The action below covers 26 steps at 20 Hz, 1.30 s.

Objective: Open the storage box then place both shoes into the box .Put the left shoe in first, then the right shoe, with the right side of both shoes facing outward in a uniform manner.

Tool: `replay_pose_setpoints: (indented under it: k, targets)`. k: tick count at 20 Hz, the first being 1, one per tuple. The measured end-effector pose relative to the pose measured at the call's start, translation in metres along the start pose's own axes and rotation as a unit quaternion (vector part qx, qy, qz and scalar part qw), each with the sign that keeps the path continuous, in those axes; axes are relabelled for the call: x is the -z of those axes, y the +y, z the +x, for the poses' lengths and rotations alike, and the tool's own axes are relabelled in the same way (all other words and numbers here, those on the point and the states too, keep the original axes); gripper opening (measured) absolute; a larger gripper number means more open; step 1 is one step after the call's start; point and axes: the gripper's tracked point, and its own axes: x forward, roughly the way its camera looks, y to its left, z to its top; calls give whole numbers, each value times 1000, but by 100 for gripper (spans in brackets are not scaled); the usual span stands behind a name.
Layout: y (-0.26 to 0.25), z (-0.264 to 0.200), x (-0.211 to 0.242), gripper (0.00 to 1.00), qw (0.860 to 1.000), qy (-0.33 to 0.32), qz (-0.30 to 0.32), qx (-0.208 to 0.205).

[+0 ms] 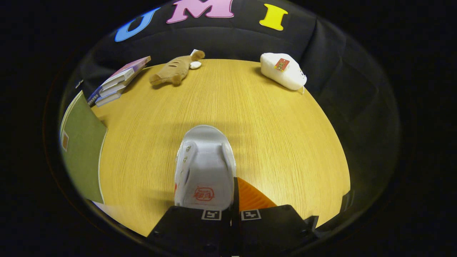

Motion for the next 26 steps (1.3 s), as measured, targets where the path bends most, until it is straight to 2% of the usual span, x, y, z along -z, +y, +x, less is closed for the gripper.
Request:
replay_pose_setpoints:
  k: [7,11,20,26]
  targets:
    - [25,-57,-30,5,998,-32,41,-35]
    - [65,-105,-62,5,995,-52,35,-71]
    - [203,-184,-122,5,982,-74,32,-173]
    - [297,-195,-122,5,975,-55,21,-213]
